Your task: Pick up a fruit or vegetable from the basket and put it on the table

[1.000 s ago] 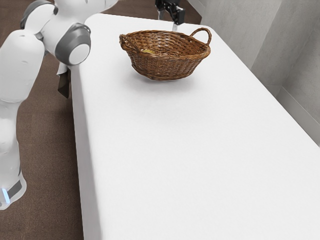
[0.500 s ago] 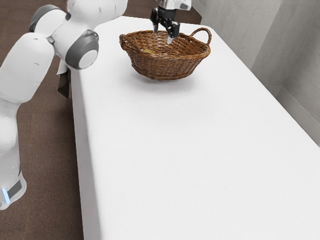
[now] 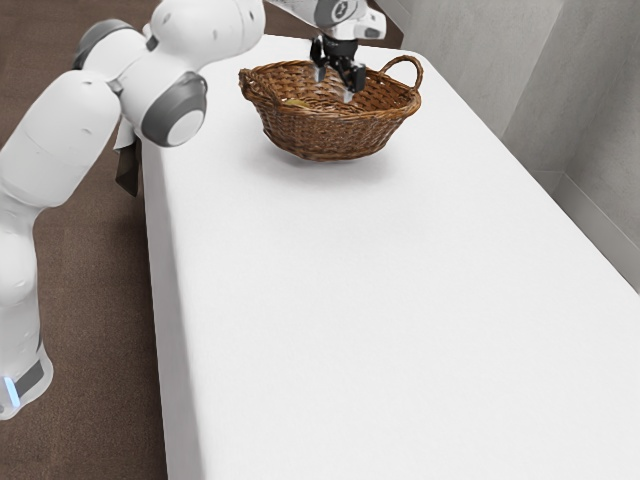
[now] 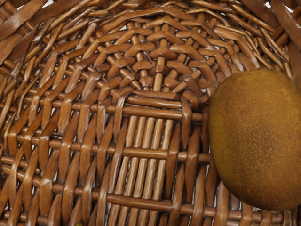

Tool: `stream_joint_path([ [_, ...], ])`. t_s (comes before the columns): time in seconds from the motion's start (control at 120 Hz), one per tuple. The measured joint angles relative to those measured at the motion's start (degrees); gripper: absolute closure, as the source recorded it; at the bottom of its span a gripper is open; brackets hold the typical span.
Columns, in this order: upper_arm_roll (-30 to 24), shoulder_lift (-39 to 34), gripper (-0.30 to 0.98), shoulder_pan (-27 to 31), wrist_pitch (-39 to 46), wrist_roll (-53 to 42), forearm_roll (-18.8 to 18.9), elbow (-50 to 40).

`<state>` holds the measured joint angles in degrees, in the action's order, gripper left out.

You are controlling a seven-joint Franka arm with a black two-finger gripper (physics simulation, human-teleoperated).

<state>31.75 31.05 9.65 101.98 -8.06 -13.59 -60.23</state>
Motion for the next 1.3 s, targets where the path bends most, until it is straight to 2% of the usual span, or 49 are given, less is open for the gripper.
stream_joint_path([
  [0.833, -3.32, 4.79, 0.00, 0.01, 10.47, 0.19, -2.57, -0.09],
  [1.3, -4.15, 5.18, 0.01, 0.04, 12.43, 0.89, -4.30, -2.24],
])
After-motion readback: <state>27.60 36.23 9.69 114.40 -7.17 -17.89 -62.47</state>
